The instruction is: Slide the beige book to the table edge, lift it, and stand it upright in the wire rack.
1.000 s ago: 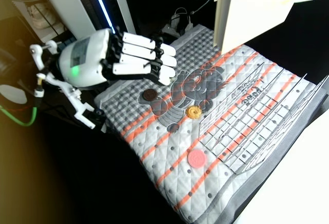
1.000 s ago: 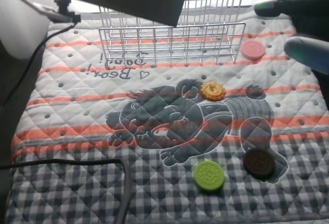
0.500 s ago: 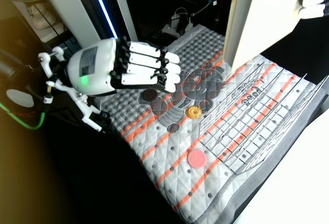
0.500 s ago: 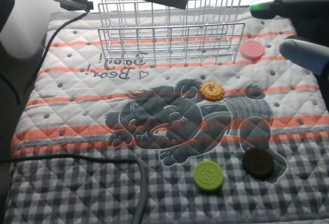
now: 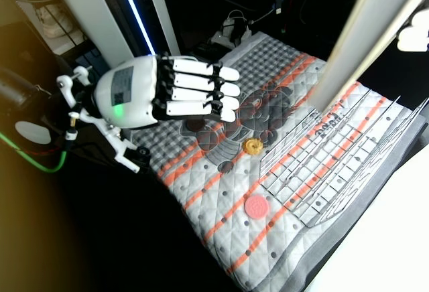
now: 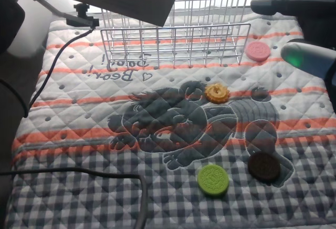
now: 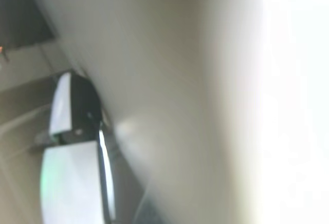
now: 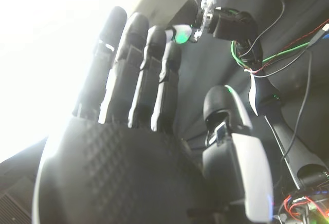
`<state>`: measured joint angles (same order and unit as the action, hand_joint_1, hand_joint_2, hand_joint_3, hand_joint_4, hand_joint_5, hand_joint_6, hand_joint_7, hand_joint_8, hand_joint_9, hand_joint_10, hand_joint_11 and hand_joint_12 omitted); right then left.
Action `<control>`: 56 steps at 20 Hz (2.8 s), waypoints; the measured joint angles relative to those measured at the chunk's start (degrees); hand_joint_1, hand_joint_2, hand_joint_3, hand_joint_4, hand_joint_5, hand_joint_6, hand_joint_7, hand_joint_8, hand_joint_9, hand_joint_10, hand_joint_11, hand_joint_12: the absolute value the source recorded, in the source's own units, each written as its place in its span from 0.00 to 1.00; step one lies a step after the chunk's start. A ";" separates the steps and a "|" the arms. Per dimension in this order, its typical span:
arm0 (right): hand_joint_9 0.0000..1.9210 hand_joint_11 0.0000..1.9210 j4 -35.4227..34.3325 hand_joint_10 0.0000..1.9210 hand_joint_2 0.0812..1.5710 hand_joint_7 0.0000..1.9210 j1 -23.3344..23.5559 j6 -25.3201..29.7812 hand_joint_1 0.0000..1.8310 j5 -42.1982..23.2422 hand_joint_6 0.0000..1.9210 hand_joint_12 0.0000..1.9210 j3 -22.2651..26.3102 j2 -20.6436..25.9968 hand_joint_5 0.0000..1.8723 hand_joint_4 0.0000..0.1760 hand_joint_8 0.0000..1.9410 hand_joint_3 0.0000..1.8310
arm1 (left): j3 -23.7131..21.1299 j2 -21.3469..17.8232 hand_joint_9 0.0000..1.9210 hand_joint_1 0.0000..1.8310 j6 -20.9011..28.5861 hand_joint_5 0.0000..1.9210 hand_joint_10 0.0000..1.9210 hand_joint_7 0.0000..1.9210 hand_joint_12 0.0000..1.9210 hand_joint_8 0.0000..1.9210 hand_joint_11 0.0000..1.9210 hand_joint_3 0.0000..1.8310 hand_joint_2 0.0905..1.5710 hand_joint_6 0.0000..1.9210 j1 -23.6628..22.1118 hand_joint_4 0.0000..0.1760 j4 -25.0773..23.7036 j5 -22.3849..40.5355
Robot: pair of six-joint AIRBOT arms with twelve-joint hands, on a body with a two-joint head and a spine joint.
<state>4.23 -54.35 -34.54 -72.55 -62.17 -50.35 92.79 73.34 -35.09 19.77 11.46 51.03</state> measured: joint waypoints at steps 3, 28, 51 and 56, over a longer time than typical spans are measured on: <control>0.33 0.19 -0.02 0.00 0.87 0.34 0.00 0.00 0.12 0.02 0.00 0.34 0.00 -0.02 0.31 0.00 0.00 0.00 | 0.00 0.02 0.60 0.70 0.63 0.52 0.50 0.56 0.74 0.58 0.51 0.00 0.68 0.37 0.35 0.00 0.22 0.98; 0.33 0.13 1.22 0.00 0.88 0.33 0.00 1.36 0.11 0.00 0.00 0.38 -0.94 -0.83 0.30 0.00 0.00 0.00 | 3.93 3.21 0.69 0.70 2.12 0.53 0.28 0.60 0.57 0.46 0.58 0.00 0.66 0.40 -3.89 0.00 -6.51 -2.58; 0.32 0.07 4.61 0.00 0.93 0.33 2.29 1.01 0.15 -1.18 0.00 0.54 0.02 2.32 0.31 0.00 0.00 0.00 | 5.18 2.47 0.68 0.70 0.98 0.55 0.32 0.58 0.61 0.51 0.57 0.00 0.67 0.36 -7.43 0.00 -18.34 -5.05; 0.33 0.07 4.85 0.00 0.93 0.35 2.29 1.33 0.15 -1.38 0.00 0.52 -0.61 1.73 0.32 0.00 0.00 0.00 | 6.67 2.62 0.67 0.70 1.01 0.55 0.35 0.58 0.62 0.53 0.55 0.00 0.67 0.33 -7.54 0.00 -18.14 -4.94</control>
<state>9.08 -52.05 -33.21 -73.93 -62.78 -48.62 99.46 75.96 -34.09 12.23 -6.68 46.09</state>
